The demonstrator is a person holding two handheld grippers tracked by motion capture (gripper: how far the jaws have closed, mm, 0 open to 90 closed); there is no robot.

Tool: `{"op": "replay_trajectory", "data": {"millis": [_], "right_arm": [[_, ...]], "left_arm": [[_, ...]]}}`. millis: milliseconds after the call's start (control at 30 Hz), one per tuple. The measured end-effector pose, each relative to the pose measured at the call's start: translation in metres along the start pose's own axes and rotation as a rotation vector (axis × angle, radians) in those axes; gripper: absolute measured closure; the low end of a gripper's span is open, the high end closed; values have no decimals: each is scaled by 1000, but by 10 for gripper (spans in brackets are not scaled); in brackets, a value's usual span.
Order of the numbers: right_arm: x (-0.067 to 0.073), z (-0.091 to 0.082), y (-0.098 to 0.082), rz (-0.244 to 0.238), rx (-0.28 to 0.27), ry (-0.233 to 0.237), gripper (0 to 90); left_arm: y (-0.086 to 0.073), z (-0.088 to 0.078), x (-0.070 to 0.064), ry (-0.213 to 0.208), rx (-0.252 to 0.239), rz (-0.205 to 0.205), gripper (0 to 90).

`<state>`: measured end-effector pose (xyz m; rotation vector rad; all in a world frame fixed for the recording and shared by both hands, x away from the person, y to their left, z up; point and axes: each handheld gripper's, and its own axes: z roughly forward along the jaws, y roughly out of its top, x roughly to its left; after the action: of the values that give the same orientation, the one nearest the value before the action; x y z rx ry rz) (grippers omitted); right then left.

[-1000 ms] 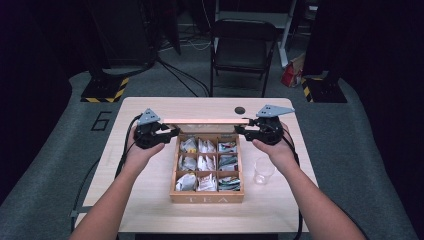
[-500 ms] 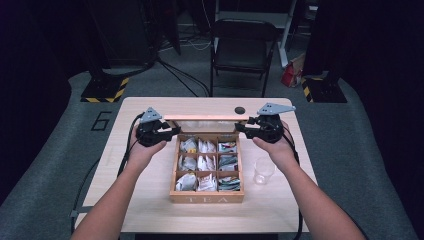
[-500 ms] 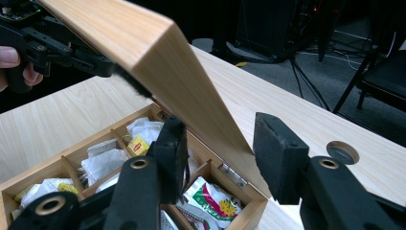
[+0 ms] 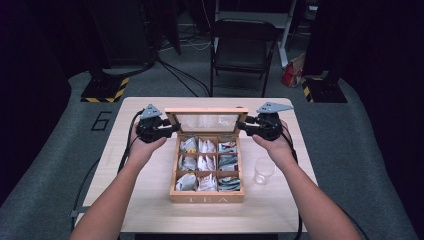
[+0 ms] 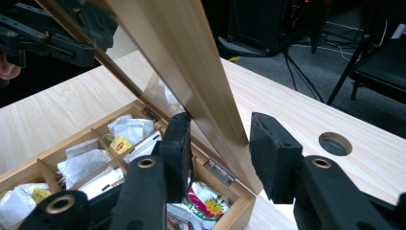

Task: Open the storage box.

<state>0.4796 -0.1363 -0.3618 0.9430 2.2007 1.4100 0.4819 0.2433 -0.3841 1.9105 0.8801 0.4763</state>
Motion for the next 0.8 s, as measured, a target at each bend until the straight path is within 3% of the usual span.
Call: {"op": "replay_trajectory", "data": {"millis": [600, 800], "right_arm": [[-11, 16, -9, -7, 23, -25, 608], [-15, 21, -9, 28, 26, -14, 618]], "left_arm": [[5, 8, 7, 1, 19, -13, 602], [7, 10, 10, 8, 18, -23, 614]]}}
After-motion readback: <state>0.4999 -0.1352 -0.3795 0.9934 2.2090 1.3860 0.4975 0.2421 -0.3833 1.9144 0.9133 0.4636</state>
